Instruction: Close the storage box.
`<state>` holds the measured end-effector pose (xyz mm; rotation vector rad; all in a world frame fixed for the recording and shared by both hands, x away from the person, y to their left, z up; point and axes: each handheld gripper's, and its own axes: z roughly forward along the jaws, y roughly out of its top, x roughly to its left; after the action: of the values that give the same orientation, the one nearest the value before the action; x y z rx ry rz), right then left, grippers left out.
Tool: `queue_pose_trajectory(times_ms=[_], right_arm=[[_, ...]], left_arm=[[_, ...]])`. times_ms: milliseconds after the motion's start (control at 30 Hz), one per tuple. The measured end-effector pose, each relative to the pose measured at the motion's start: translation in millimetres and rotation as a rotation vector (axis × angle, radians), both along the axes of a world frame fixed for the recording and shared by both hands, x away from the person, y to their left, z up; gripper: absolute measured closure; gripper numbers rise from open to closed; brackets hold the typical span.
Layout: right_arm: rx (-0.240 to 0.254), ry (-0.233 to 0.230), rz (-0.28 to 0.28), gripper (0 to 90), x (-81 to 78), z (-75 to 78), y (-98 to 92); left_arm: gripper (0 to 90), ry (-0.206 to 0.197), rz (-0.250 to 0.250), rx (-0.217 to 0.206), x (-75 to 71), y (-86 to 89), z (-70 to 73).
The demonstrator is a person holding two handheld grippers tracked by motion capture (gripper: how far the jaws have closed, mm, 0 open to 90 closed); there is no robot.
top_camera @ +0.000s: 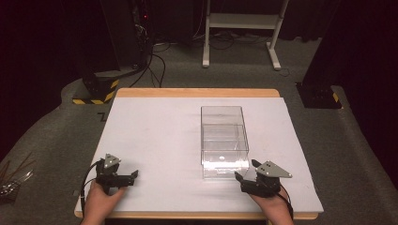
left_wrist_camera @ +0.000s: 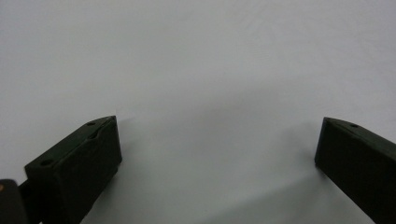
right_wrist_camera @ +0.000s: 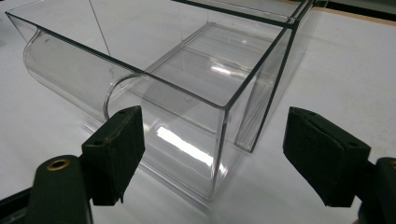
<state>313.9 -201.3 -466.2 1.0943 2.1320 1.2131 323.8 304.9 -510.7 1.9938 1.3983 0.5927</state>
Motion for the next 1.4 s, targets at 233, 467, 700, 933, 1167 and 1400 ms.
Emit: queue_pose_trajectory(times_ms=[233, 467, 700, 933, 1167, 1400], right_arm=[[0.002, 0.003, -0.006, 20.6, 5.2, -0.1, 0.2], [-0.002, 0.001, -0.015, 20.6, 10.5, 0.2, 2.2], [-0.001, 0.002, -0.030, 20.6, 18.6, 0.6, 3.6], [-0.005, -0.002, -0.041, 20.6, 27.8, 0.6, 4.0], [0.004, -0.002, -0.052, 20.5, 39.4, 0.2, 4.8], [0.007, -0.002, -0.060, 20.2, 48.3, -0.2, 5.8]], left_arm=[[0.6, 0.000, 0.000, 0.000, 0.0, 0.0, 0.0], [0.6, 0.000, 0.000, 0.000, 0.0, 0.0, 0.0], [0.6, 0.000, 0.000, 0.000, 0.0, -0.1, 0.0], [0.6, 0.000, 0.000, 0.000, 0.0, 0.0, 0.0], [0.6, 0.000, 0.000, -0.001, 0.0, -0.1, 0.0], [0.6, 0.000, 0.000, 0.000, 0.0, -0.1, 0.0]])
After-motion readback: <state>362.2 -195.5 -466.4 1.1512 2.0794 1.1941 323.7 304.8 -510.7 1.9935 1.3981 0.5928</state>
